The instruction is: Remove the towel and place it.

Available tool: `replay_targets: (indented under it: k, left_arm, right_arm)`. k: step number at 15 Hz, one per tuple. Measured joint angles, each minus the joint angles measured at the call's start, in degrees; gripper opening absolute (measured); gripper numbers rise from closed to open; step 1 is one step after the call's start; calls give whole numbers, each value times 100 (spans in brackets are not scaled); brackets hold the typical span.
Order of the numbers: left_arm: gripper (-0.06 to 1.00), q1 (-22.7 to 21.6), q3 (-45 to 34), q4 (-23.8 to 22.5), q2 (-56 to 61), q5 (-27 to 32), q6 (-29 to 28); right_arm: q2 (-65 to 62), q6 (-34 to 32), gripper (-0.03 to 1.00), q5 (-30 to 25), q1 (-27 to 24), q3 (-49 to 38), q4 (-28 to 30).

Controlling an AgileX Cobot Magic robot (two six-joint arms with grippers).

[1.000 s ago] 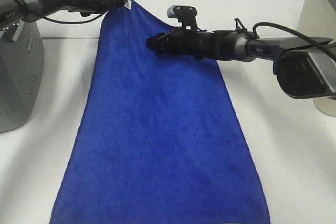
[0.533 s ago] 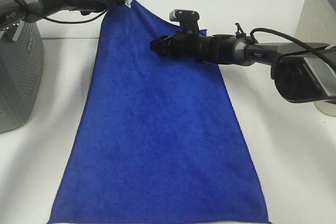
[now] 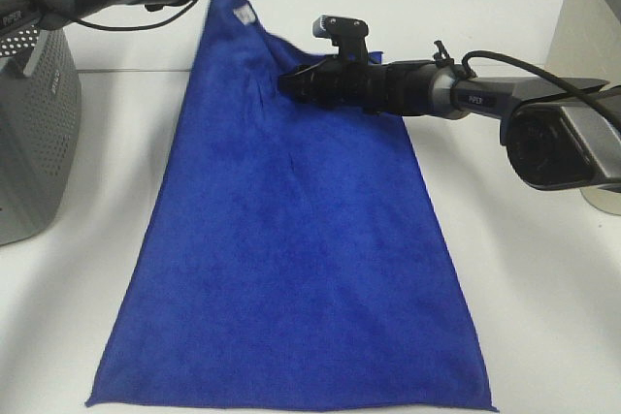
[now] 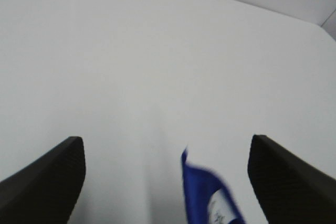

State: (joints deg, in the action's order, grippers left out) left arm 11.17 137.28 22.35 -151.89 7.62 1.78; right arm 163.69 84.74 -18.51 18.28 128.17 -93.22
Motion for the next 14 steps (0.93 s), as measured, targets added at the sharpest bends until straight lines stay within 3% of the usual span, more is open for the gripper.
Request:
replay_targets:
  k: [6,8,10,14]
  left_arm:
    - [78,0,6,-52,80,-80,0]
    - [78,0,6,-201,86,11,0]
    - [78,0,6,-281,97,160,0]
    - [78,0,6,-309,281,344,0]
  right_arm:
    - [-92,-470,49,-46,0,6,430]
    - [-246,-831,49,-201,-23,-52,951]
    - [-424,-1473,49,-321,-23,-97,1811]
    - [-1014,-3667,49,-934,-132,-115,4521]
